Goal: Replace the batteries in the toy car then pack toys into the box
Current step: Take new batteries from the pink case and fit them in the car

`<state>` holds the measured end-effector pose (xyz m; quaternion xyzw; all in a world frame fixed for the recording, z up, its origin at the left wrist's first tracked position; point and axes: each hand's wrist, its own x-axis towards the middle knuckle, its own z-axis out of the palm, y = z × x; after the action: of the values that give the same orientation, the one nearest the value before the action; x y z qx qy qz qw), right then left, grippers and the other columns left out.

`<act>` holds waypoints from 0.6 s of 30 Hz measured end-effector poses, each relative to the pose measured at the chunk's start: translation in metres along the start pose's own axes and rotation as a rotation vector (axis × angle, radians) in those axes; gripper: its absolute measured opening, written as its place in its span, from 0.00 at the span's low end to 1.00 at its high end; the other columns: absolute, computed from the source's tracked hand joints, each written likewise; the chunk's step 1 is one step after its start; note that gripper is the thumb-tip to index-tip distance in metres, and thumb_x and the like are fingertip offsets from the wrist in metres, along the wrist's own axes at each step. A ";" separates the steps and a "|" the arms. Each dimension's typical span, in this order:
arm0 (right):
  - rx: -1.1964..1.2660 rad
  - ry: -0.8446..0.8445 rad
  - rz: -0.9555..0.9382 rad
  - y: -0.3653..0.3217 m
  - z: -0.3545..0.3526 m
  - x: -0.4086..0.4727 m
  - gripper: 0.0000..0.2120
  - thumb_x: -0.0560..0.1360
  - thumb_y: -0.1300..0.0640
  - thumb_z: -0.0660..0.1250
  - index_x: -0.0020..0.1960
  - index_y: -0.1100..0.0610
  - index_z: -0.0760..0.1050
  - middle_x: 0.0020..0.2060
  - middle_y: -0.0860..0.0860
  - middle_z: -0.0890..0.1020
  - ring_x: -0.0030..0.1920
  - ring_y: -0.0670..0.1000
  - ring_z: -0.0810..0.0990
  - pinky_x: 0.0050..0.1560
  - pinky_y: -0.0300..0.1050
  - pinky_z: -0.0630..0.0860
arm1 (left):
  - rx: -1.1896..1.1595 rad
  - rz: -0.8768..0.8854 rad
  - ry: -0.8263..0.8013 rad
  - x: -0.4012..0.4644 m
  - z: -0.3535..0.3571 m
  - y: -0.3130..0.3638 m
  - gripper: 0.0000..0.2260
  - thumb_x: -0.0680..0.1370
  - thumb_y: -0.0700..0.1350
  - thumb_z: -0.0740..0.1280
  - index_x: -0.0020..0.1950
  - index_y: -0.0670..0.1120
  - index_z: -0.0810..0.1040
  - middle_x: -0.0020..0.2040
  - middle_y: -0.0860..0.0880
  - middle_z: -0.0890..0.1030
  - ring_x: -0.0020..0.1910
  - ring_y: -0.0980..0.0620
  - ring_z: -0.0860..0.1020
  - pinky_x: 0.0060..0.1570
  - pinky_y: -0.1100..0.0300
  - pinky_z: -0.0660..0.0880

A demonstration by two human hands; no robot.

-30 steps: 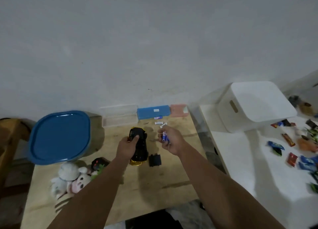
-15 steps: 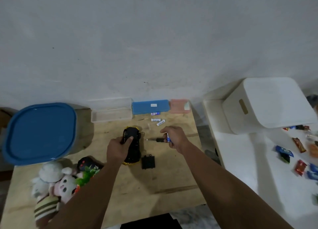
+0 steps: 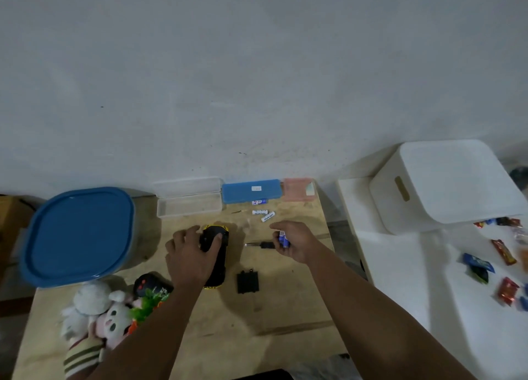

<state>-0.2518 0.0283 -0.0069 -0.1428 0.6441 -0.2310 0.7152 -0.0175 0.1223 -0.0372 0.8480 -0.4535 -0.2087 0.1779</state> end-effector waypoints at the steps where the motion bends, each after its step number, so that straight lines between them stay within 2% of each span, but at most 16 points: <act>1: 0.115 -0.022 0.022 -0.004 -0.005 0.001 0.09 0.75 0.65 0.70 0.55 0.66 0.78 0.33 0.56 0.77 0.30 0.50 0.76 0.32 0.41 0.78 | 0.013 0.075 0.045 0.003 -0.002 0.009 0.26 0.76 0.61 0.73 0.68 0.47 0.79 0.65 0.40 0.77 0.65 0.34 0.72 0.61 0.39 0.74; 3: 0.244 -0.033 0.036 -0.015 -0.016 0.003 0.08 0.76 0.63 0.70 0.54 0.64 0.78 0.33 0.55 0.77 0.31 0.50 0.76 0.32 0.41 0.79 | 0.013 0.227 0.097 0.012 -0.005 0.033 0.23 0.78 0.59 0.70 0.65 0.46 0.81 0.63 0.41 0.78 0.62 0.36 0.73 0.58 0.41 0.74; 5: 0.185 0.019 0.012 -0.028 -0.029 0.007 0.07 0.78 0.57 0.69 0.50 0.61 0.79 0.32 0.52 0.76 0.30 0.47 0.74 0.25 0.36 0.72 | 0.000 0.374 0.056 0.022 -0.003 0.065 0.23 0.78 0.59 0.63 0.63 0.44 0.82 0.60 0.42 0.79 0.60 0.37 0.75 0.55 0.43 0.75; 7: -0.106 0.134 -0.114 -0.043 -0.043 0.018 0.10 0.78 0.50 0.69 0.46 0.58 0.78 0.32 0.50 0.75 0.28 0.46 0.71 0.23 0.37 0.65 | 0.037 0.501 -0.031 0.033 0.011 0.099 0.20 0.79 0.56 0.65 0.63 0.44 0.82 0.59 0.42 0.80 0.59 0.37 0.77 0.54 0.44 0.76; 8: -0.305 0.192 -0.219 -0.051 -0.050 0.026 0.12 0.79 0.49 0.69 0.45 0.57 0.79 0.33 0.51 0.76 0.29 0.47 0.73 0.25 0.40 0.68 | 0.072 0.550 -0.072 0.038 0.022 0.115 0.19 0.79 0.55 0.67 0.64 0.45 0.82 0.60 0.43 0.80 0.60 0.38 0.77 0.55 0.45 0.76; 10: -0.710 0.292 -0.471 -0.063 -0.066 0.047 0.13 0.79 0.50 0.69 0.49 0.60 0.83 0.41 0.55 0.83 0.39 0.53 0.81 0.41 0.48 0.78 | 0.156 0.630 -0.137 0.051 0.048 0.144 0.20 0.80 0.56 0.67 0.67 0.47 0.80 0.62 0.45 0.79 0.62 0.39 0.75 0.58 0.45 0.73; 11: -0.900 0.342 -0.578 -0.069 -0.073 0.056 0.13 0.78 0.50 0.69 0.52 0.60 0.84 0.47 0.56 0.85 0.46 0.55 0.83 0.49 0.48 0.77 | 0.202 0.670 -0.151 0.056 0.063 0.155 0.21 0.81 0.58 0.64 0.68 0.47 0.79 0.63 0.45 0.78 0.63 0.40 0.75 0.59 0.44 0.72; 12: -1.053 0.381 -0.658 -0.076 -0.080 0.065 0.14 0.78 0.50 0.70 0.56 0.59 0.84 0.51 0.56 0.85 0.50 0.55 0.83 0.52 0.46 0.76 | 0.250 0.711 -0.157 0.062 0.077 0.165 0.24 0.81 0.61 0.59 0.69 0.47 0.78 0.64 0.45 0.78 0.63 0.40 0.74 0.60 0.43 0.71; 14: -1.317 0.405 -0.737 -0.086 -0.093 0.081 0.19 0.76 0.47 0.71 0.64 0.54 0.80 0.58 0.54 0.84 0.56 0.54 0.82 0.56 0.45 0.76 | 0.331 0.778 -0.156 0.073 0.101 0.179 0.30 0.79 0.64 0.51 0.68 0.47 0.77 0.64 0.44 0.78 0.62 0.39 0.75 0.60 0.43 0.71; 15: -1.440 0.392 -0.747 -0.089 -0.098 0.090 0.23 0.76 0.44 0.71 0.68 0.52 0.78 0.59 0.53 0.83 0.57 0.54 0.82 0.58 0.47 0.76 | 0.365 0.795 -0.150 0.078 0.111 0.183 0.31 0.79 0.65 0.50 0.68 0.46 0.77 0.64 0.43 0.77 0.62 0.39 0.75 0.60 0.43 0.70; 18: -1.621 0.378 -0.853 -0.091 -0.106 0.112 0.25 0.76 0.43 0.70 0.71 0.49 0.74 0.57 0.53 0.84 0.56 0.55 0.82 0.55 0.50 0.79 | 0.446 0.810 -0.113 0.091 0.135 0.184 0.26 0.80 0.63 0.60 0.69 0.46 0.76 0.64 0.45 0.77 0.63 0.41 0.74 0.62 0.43 0.70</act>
<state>-0.3626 -0.0972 -0.0709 -0.7822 0.6076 0.0263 0.1355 -0.1690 -0.0659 -0.0788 0.6074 -0.7910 -0.0658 0.0331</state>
